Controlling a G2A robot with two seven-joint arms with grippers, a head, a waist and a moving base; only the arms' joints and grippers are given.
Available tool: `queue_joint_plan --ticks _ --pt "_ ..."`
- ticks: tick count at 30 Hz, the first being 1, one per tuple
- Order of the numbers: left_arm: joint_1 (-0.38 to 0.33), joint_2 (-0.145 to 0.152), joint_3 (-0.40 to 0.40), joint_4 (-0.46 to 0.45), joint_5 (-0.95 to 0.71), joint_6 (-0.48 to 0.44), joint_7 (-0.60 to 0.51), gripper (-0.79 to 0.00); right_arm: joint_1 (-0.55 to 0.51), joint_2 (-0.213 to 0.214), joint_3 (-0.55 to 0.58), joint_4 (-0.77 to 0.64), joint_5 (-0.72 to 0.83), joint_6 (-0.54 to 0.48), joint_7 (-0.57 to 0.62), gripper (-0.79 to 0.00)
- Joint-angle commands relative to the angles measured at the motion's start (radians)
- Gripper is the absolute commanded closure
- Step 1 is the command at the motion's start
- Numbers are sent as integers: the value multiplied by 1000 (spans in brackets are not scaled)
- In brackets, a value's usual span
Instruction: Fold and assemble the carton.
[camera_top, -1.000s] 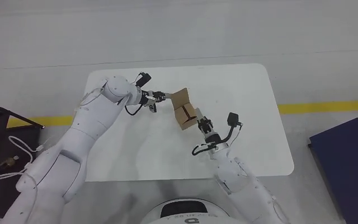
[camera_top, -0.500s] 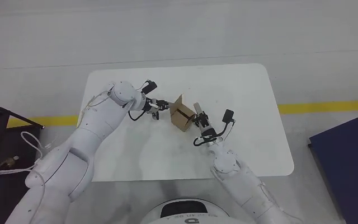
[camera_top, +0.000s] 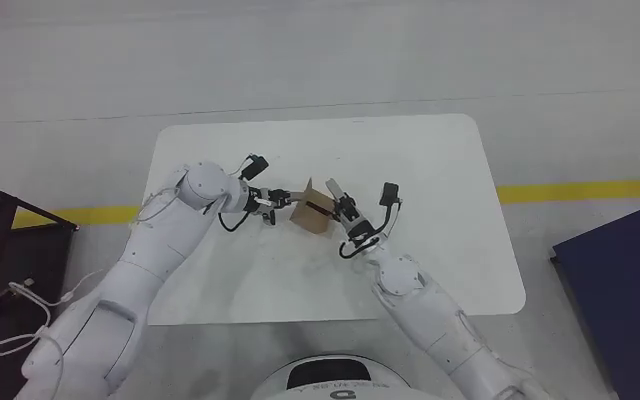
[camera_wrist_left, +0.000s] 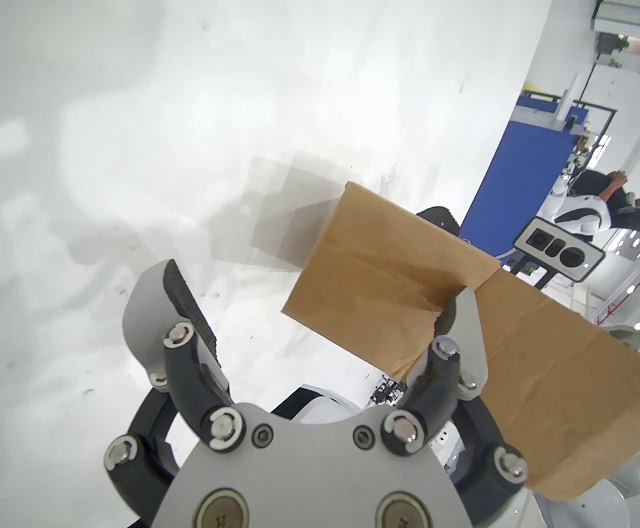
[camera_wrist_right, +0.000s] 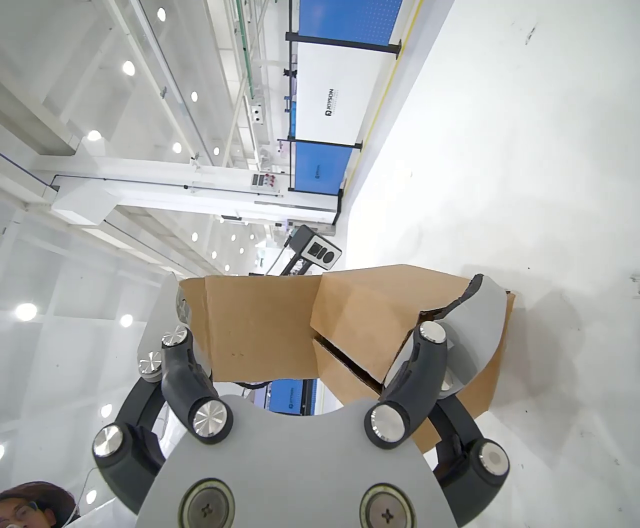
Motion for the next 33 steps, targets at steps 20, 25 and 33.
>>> queue_joint_plan --ticks 20,25,33 --pt "404 149 -379 -532 74 242 17 -785 -10 -1 31 -42 -7 26 79 -785" --pt "372 144 -328 -537 99 255 7 -785 -1 -5 27 -22 -2 18 86 -785" --pt "285 127 -234 -466 123 304 -17 -785 -16 -1 54 -6 18 3 113 -785"
